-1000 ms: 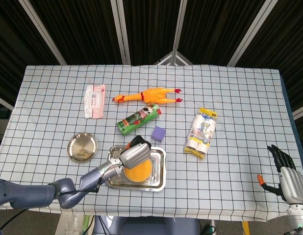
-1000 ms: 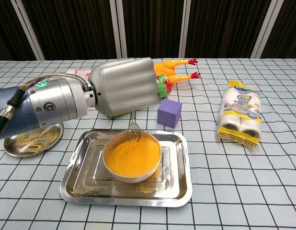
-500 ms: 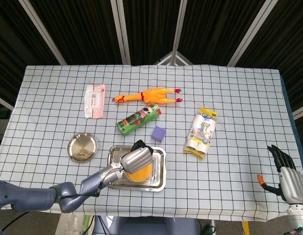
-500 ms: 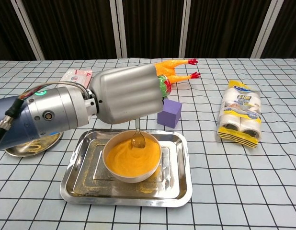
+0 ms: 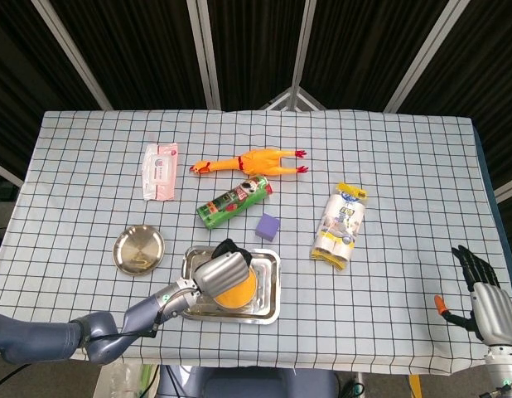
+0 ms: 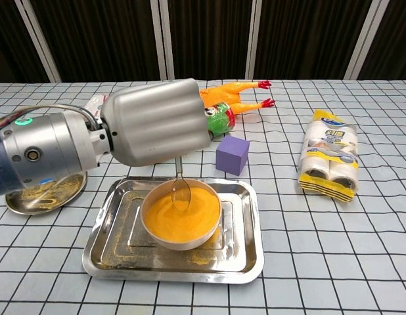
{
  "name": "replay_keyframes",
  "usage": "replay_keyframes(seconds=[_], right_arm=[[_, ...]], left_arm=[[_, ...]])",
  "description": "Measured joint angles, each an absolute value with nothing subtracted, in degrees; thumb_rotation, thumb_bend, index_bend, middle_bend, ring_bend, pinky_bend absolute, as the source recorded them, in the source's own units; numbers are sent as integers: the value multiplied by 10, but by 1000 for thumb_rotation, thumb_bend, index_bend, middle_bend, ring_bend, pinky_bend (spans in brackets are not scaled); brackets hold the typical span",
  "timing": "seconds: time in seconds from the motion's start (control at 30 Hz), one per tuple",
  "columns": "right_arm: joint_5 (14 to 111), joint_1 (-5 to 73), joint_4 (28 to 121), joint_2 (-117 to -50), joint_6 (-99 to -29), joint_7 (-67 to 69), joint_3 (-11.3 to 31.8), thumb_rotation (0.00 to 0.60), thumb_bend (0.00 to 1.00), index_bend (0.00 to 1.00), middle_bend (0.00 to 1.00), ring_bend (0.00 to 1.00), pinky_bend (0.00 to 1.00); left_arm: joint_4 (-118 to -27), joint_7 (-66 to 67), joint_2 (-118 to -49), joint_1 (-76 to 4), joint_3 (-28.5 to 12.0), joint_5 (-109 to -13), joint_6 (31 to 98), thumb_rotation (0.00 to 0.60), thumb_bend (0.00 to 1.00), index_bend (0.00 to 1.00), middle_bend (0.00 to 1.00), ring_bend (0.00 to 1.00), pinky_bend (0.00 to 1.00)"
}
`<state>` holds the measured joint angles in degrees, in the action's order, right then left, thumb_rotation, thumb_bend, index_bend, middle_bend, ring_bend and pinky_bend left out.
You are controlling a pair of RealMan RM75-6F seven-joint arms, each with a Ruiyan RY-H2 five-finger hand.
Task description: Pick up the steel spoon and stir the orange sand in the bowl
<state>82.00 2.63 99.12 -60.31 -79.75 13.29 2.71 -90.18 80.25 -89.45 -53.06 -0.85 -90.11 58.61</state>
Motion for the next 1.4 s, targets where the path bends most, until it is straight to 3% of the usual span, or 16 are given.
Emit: replay_keyframes(seconds=[0.67,1.4], right_arm=[[820,27,993,-602,-796,134,27,600,405,0,0,0,0],[820,28,994,-601,-793,137,26,600,404,0,0,0,0]], left_arm=[[-899,815,-917,-523,-11,-897,557,600,723,816,1000,1000,1000],[-859,846,-941,-518,-43,-852,561,600,723,826,1000,1000,1000]])
